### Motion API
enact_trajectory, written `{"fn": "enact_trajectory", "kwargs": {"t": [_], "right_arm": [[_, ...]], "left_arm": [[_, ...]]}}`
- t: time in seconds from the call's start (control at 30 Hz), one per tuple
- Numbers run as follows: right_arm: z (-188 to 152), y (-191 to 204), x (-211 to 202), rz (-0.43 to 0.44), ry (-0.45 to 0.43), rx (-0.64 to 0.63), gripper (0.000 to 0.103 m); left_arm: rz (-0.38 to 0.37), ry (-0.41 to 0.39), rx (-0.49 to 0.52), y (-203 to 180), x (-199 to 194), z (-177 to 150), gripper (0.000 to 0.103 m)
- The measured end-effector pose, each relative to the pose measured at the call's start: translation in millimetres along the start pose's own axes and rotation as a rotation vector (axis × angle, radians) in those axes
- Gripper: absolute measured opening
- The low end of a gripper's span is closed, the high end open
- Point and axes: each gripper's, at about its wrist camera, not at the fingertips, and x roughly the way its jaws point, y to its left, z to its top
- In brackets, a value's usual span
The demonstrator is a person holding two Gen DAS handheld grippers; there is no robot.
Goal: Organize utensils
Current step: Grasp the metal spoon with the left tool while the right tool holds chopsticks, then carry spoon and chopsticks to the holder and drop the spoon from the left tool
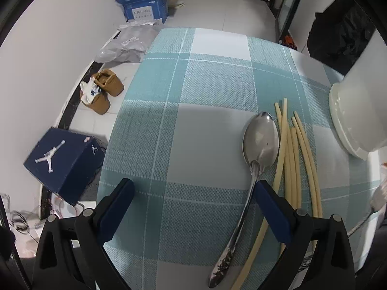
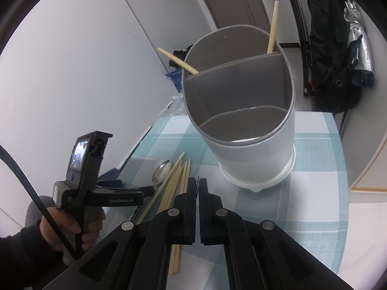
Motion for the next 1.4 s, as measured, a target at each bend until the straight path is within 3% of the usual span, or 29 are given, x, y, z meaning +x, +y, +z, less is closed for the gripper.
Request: {"fn": "enact_trajectory", "kwargs": {"t": [0.27, 0.47, 0.57, 0.63, 0.7, 0.73, 1.07, 1.27, 1.4], "right_arm": [[1.8, -3.4, -4.3, 0.018, -0.013, 0.020, 0.001], [2.0, -6.3, -10.2, 0.031, -0.027, 0.019, 0.001], [1.0, -11.8, -15.9, 0.031, -0.040, 0.027, 0.001], [2.6, -15.9, -20.9, 0.039, -0.050, 0.040, 0.001], [2.3, -18.0, -25.2, 0.044, -0.062, 0.045, 0.001], [3.3, -16.9, -27.6, 0.048, -0.066, 0.044, 0.001], [5.4, -8.7, -45.3, 0.035, -0.104, 0.021, 0.001], [6.0, -7.4, -48.0, 0.009, -0.123, 0.003, 0.001], [7.1, -0.5, -56.4, -0.010, -0.149, -0.001, 0.001]], "left_arm": [[-0.003, 0.016, 0.050, -8.4, 1.9, 8.5, 0.098], [0.048, -0.001, 0.204, -29.0, 0.5, 17.0, 0.097], [0.031, 0.009, 0.255, -35.3, -1.0, 22.7, 0.078], [-0.018, 0.047, 0.255, -38.5, -2.2, 24.8, 0.051], [-0.065, 0.081, 0.225, -36.6, -2.2, 26.2, 0.033], [-0.083, 0.093, 0.199, -35.2, -1.9, 26.5, 0.031], [-0.097, 0.056, 0.063, -22.9, -8.6, 23.2, 0.031], [-0.174, -0.050, -0.034, -6.1, -34.6, 23.8, 0.031], [-0.257, -0.163, -0.062, 0.6, -60.9, 15.7, 0.031]]}}
